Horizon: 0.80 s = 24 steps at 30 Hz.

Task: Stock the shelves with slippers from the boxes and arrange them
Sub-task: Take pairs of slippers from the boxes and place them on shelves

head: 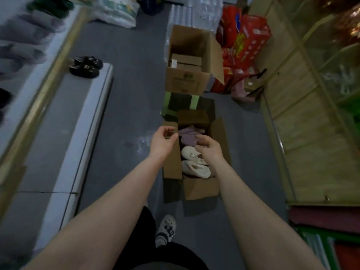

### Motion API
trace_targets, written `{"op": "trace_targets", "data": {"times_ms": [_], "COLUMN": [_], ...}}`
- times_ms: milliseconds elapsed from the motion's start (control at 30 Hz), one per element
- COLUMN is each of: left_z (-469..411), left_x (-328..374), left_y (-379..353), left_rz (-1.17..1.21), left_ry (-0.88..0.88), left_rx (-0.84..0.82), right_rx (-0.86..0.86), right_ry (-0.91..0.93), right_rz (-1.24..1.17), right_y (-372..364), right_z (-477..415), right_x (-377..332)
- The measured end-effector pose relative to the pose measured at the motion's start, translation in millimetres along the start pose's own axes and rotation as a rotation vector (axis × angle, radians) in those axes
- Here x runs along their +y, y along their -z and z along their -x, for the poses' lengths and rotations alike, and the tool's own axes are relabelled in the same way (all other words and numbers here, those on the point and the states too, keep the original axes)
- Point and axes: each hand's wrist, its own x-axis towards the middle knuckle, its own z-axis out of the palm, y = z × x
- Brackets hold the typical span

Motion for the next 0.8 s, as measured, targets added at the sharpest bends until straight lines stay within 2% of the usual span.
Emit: {"op": "trace_targets", "data": {"times_ms": [400,533,800], "left_z": [-149,-194,-265], "left_x": [-36,-67,-157], "left_y": [-87,-111,-158], "left_rz": [-0.294,-0.374,-0.533], "left_ry": [0.106,0.181,0.286], "left_rx": [-0.298,-0.385,-0.502], "right_rx": [0.144,0.198,0.24], "right_ry": [-0.408,-0.534,-0.713], "right_rz": [-0.257,-0.391,-0.478], "right_y": [29,21,3], "right_z": [-116,-156,-224], "right_x": [73,106,191]}}
